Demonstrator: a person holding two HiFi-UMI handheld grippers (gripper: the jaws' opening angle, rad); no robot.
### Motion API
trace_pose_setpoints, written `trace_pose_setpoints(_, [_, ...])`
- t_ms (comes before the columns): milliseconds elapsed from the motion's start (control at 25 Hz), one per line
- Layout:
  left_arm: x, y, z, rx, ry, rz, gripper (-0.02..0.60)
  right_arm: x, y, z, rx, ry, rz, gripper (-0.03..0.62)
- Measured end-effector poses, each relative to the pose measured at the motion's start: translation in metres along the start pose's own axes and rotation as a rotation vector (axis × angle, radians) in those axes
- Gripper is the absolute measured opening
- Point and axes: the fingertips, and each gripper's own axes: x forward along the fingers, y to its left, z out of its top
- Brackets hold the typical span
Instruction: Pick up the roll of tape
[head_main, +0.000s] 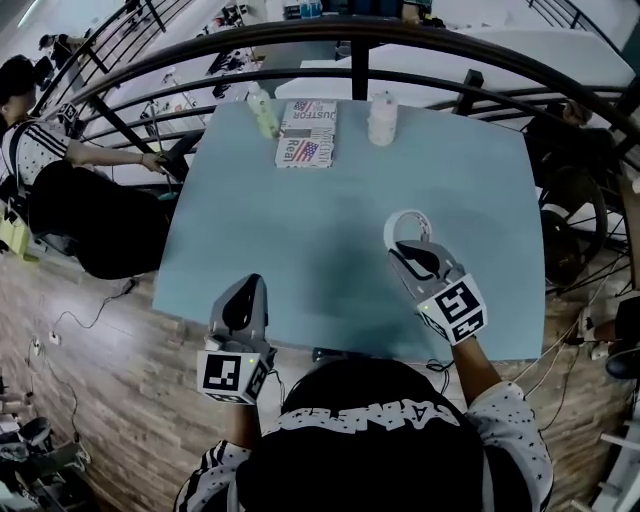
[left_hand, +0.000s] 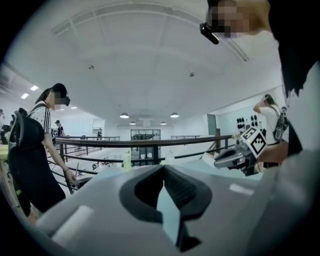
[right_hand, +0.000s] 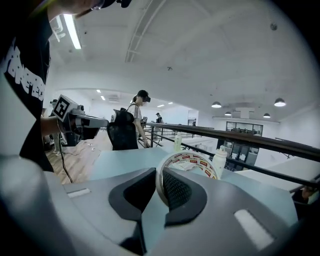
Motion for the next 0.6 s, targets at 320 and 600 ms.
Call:
trace_pose_setpoints(320, [0.022,-0.019,0.006,-0.005,-0.015,-0.090,0.000,-0.032,-0.008,0.021,0.036,-0.060,-0.058,0.050])
trace_pose_setpoints(600, [0.037,-0.032,0.008,-0.006,-0.038,-0.159,0.000,-0.060,-0.008,0.042,0.032,-0.105,-0.113,0.051])
